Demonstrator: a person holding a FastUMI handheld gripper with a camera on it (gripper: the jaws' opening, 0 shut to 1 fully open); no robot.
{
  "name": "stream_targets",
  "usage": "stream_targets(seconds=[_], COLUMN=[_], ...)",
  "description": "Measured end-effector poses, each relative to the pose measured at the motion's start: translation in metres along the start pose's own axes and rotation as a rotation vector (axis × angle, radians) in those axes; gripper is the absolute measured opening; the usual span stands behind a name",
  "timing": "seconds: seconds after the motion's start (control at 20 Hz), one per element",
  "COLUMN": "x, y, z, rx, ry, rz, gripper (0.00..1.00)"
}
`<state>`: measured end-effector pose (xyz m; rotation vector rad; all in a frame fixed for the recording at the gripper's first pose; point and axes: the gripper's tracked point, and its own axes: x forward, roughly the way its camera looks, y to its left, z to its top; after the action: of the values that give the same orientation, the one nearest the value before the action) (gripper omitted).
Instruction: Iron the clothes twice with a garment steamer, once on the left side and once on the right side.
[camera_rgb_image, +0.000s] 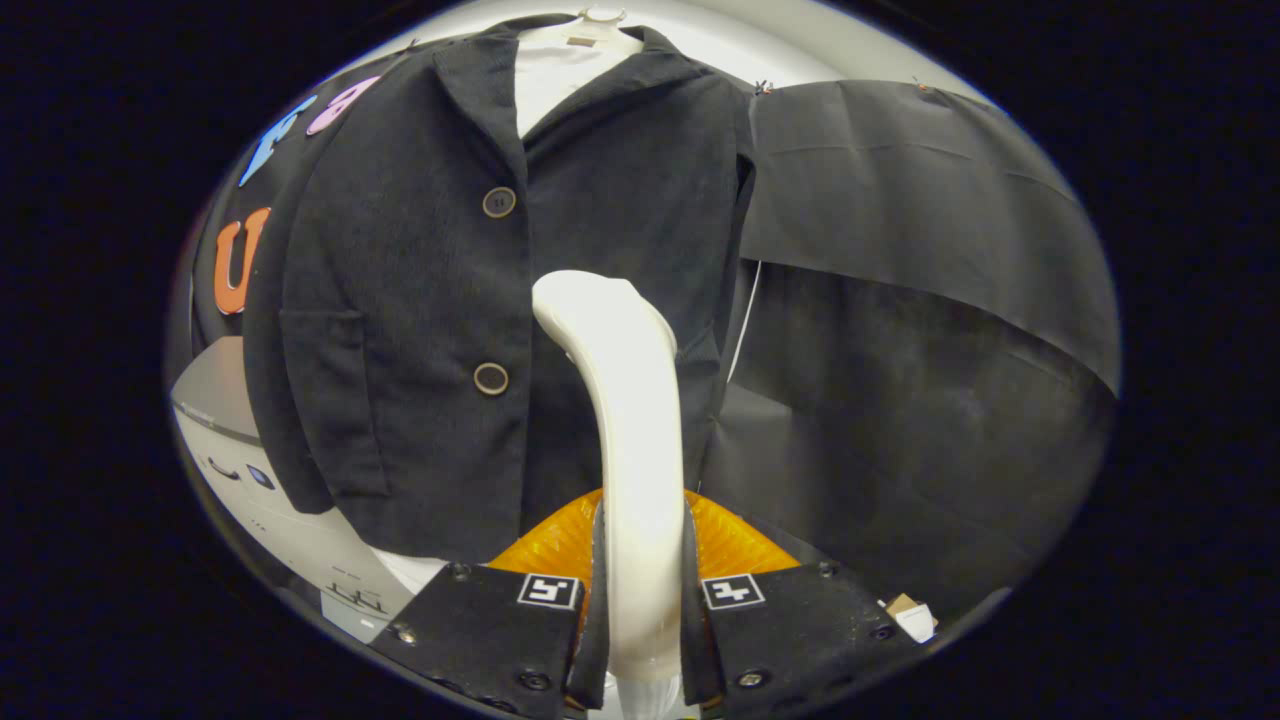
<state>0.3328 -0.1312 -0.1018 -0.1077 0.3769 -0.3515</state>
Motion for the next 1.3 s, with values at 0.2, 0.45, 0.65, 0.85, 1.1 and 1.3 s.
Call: stream_targets(seconds=[0.2, 0.45, 0.65, 0.85, 1.1, 1.3], x=[0.001, 0.010, 0.012, 0.013, 0.010, 0.008], y=[0.002, 0.003, 0.002, 0.001, 0.008, 0.013], z=[-0.027, -0.064, -0.090, -0.112, -0.136, -0.153], rx=[0.026, 0.056, 0.061, 0.051, 0.035, 0.021], ry=[0.054, 0.129, 0.179, 0.210, 0.245, 0.277], rz=[0.007, 0.024, 0.029, 0.028, 0.042, 0.053], gripper=[0.32, 0.31, 0.32, 0.31, 0.31, 0.31])
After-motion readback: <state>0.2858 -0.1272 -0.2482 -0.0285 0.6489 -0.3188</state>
